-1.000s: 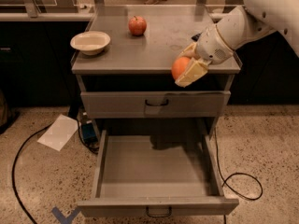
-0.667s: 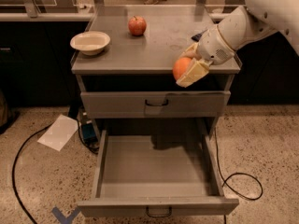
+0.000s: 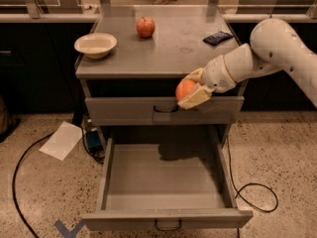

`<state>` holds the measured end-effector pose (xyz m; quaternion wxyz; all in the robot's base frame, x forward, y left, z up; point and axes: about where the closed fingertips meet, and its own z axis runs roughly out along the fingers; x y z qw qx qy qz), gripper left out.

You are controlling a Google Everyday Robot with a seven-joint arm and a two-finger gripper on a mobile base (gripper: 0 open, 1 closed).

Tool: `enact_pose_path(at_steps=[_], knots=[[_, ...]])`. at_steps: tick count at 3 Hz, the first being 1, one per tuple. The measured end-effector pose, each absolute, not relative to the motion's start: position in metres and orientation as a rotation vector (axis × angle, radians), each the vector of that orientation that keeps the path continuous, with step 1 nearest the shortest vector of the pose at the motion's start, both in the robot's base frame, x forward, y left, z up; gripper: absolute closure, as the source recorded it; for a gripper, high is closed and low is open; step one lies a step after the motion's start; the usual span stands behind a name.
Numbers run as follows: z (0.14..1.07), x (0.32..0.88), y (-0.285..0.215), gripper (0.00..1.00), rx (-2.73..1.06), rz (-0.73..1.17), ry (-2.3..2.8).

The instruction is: Place orange into middle drawer

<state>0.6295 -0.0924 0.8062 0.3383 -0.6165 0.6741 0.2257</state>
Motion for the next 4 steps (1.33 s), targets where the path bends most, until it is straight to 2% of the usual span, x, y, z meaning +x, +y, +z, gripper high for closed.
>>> enact_pose_path(at_steps=[2, 4], knots=[[0.691, 0.618, -0.080, 1.00, -1.514, 0.772, 1.868], [0.690, 0.611, -0.075, 1.00, -1.510, 0.785, 1.844]])
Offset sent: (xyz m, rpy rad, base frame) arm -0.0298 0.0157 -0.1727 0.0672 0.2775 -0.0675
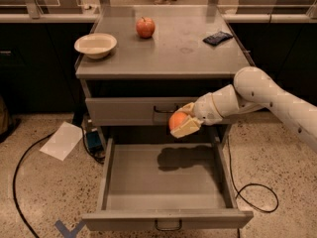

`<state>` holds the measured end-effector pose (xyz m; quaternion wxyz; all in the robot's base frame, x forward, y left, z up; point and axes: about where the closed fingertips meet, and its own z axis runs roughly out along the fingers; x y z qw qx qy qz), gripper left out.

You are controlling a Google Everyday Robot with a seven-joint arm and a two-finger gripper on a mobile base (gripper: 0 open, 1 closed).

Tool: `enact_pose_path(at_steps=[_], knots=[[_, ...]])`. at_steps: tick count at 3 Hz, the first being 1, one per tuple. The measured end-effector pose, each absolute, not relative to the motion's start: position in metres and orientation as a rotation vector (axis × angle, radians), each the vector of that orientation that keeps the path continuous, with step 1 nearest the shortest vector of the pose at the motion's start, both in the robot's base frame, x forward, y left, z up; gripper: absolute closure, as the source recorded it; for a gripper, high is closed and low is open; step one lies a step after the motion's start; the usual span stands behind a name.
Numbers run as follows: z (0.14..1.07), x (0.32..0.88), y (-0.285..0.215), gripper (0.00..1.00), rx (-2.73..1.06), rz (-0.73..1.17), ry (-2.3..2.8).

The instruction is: Place orange into middle drawer

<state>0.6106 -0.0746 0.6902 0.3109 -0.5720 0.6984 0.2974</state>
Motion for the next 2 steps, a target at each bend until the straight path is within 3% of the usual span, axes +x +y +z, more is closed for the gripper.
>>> enact_pose_path(at_steps=[2], knots=[[0.597, 0.560, -0.050, 1.00, -1.511, 0.857, 1.878]])
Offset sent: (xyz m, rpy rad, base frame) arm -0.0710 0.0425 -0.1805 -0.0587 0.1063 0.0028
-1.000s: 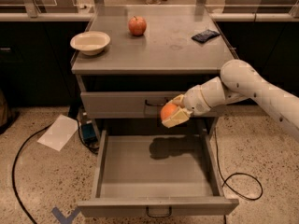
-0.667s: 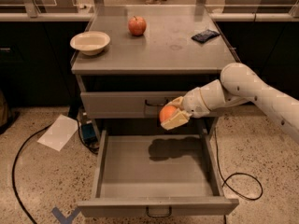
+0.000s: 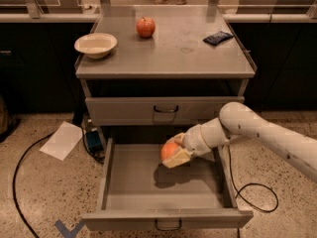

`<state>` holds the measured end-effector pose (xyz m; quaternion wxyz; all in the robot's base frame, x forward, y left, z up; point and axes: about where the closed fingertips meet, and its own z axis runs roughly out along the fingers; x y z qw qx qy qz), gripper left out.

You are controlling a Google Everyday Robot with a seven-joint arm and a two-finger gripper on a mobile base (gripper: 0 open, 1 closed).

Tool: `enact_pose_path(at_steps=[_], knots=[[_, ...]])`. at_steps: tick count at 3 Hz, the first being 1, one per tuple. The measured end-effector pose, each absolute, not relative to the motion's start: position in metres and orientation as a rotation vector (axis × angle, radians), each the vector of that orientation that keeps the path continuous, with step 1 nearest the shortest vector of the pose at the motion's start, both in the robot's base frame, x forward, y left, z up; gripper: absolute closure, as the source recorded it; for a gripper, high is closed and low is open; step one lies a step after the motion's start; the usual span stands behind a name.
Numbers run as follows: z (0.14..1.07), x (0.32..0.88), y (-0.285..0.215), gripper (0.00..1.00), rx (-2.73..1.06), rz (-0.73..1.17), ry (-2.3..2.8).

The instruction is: Place orange into middle drawer

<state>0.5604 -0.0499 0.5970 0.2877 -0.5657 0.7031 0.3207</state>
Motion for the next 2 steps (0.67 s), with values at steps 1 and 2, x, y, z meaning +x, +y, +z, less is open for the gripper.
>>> enact_pose_path(at_steps=[1, 2], knots=[[0.527, 0.552, -0.033, 1.00, -1.555, 0.812, 1.977], [0.469, 0.556, -0.016, 1.00, -1.567, 0.782, 2.067]])
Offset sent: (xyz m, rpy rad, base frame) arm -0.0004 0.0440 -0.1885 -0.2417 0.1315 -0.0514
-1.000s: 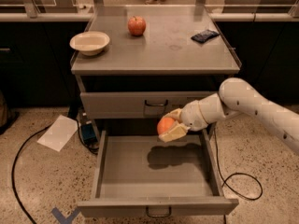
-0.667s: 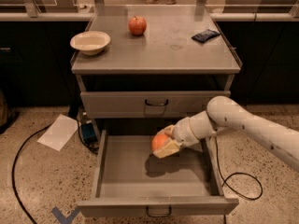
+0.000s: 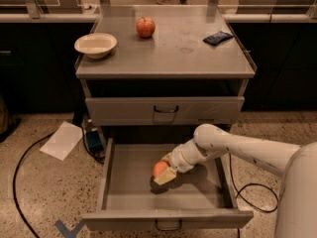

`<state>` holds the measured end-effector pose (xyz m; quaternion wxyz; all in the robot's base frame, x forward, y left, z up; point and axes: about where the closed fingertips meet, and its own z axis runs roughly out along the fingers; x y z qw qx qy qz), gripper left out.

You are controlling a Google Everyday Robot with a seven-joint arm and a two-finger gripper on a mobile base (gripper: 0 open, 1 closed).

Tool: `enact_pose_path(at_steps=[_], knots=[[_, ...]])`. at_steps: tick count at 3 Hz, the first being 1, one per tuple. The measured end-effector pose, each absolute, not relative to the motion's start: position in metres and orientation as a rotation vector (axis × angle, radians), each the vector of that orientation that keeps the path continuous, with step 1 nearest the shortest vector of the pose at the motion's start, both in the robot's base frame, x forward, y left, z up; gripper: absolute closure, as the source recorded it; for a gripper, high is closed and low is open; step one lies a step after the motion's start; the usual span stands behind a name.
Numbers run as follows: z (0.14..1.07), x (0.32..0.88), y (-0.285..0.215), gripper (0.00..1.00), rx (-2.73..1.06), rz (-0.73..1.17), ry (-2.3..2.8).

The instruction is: Place orange into middle drawer

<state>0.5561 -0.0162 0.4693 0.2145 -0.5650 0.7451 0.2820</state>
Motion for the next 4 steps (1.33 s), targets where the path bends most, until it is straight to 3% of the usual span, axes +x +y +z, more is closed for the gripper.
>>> enact_pose_path(at_steps=[4], knots=[[0.365, 0.580, 0.027, 1.00, -1.426, 0.716, 2.240]])
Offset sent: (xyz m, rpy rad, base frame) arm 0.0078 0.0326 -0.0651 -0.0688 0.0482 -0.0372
